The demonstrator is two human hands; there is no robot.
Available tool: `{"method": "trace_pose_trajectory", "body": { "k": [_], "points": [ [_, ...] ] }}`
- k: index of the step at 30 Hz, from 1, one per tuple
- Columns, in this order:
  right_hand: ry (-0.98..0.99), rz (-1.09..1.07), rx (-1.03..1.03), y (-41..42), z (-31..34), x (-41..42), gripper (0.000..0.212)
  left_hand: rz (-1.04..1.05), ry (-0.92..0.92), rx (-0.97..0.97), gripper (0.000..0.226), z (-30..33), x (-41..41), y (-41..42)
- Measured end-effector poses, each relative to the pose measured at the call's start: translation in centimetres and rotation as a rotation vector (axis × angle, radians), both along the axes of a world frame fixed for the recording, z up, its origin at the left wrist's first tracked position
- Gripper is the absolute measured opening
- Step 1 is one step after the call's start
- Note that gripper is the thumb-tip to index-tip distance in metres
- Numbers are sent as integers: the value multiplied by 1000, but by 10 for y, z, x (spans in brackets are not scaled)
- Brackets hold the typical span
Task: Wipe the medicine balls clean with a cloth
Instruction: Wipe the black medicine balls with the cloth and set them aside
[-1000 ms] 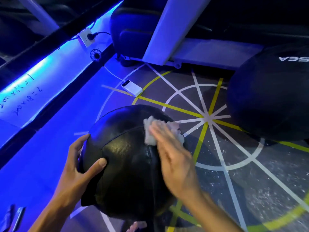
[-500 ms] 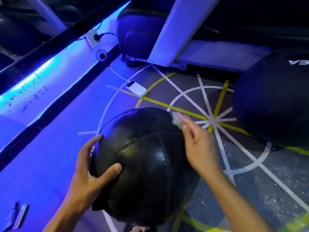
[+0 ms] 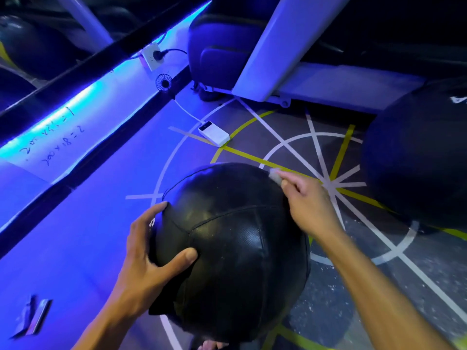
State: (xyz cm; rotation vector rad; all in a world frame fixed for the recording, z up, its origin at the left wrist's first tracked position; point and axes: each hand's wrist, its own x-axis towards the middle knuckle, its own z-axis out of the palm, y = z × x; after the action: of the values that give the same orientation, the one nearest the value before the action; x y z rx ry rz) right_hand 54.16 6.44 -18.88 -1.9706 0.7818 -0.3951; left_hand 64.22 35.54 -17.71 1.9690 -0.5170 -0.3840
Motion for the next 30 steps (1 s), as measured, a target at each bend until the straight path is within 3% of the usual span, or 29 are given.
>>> {"method": "trace_pose_trajectory", "body": {
  "k": [3,6,9,12,15,21,25,30],
  "points": [
    [-273,200,-115,55,22,-2,37,-6,10,8,109,0,4,2],
    [-358,273,-218,80,18,-17,40,-12,22,-7,108,-1,5,5],
    [-333,77,-31,57,0,-37,40,-26,15,4,107,-3,3,5],
    [-140,-152,144,36,-26,-61,39,-11,5,10,105,-3,3,2],
    [-92,-283,218,48,-32,-78,38,-12,-14,17,105,0,3,-3],
    [-255,-149,-190,67,-13,-80,30,-5,18,-10,107,-2,8,3],
    [-158,-238,-175,41,-19,-80,26,-15,-8,-6,106,1,3,-2],
    [-303,-125,-364,53,-3,-66,26,-10,0,0,106,0,6,-1]
  ]
}}
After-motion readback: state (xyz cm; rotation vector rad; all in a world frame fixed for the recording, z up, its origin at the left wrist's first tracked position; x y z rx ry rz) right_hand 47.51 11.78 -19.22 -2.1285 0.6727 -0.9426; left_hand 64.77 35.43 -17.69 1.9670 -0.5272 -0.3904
